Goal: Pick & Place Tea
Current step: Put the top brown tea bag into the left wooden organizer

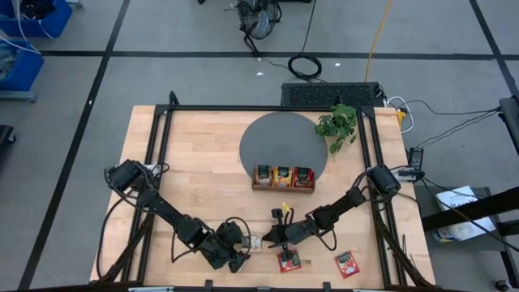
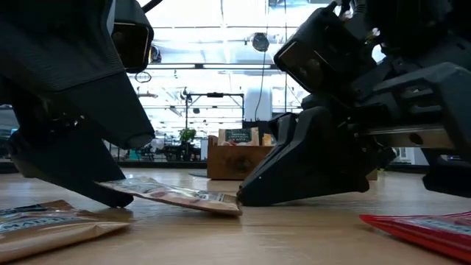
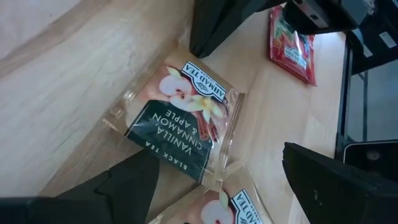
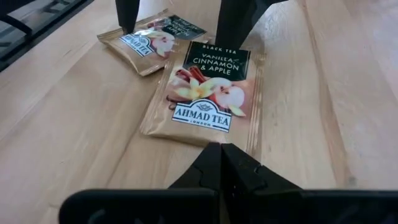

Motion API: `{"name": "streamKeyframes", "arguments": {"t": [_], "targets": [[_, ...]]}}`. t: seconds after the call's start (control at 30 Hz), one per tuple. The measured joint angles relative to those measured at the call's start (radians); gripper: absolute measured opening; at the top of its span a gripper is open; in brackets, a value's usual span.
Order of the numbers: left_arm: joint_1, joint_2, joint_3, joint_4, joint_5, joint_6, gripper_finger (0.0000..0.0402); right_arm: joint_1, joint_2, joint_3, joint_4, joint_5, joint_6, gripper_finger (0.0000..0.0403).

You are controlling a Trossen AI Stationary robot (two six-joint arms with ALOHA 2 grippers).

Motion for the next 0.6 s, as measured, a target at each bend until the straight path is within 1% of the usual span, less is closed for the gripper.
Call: {"name": "streamKeyframes", "arguments": {"t": [0.1,0.27,0.33,0.4,0.47,0.6], "targets": [[0.000,0.001,0.000,0.006,-0.008,0.010,0.0340,0.000,0.001,0.000,-0.002,-0.001,0.005,0.0000],[0.010,0.003,-0.001,0.007,-0.050,0.012,0.0339,0.000,0.001,-0.001,-0.002,-0.001,0.009,0.0000],[0.015,0.004,-0.002,0.007,-0.072,0.013,0.0332,0.000,0.001,-0.001,0.001,-0.001,0.009,0.0000],[0.021,0.005,-0.002,0.006,-0.088,0.018,0.0312,0.000,0.002,-0.002,0.002,-0.001,0.009,0.0000],[0.025,0.005,-0.003,0.006,-0.089,0.026,0.0280,0.001,0.002,-0.002,0.002,-0.001,0.009,0.0000],[0.029,0.006,-0.004,-0.001,-0.093,0.071,0.0192,0.001,0.002,-0.002,0.005,0.000,-0.005,0.0000]]}}
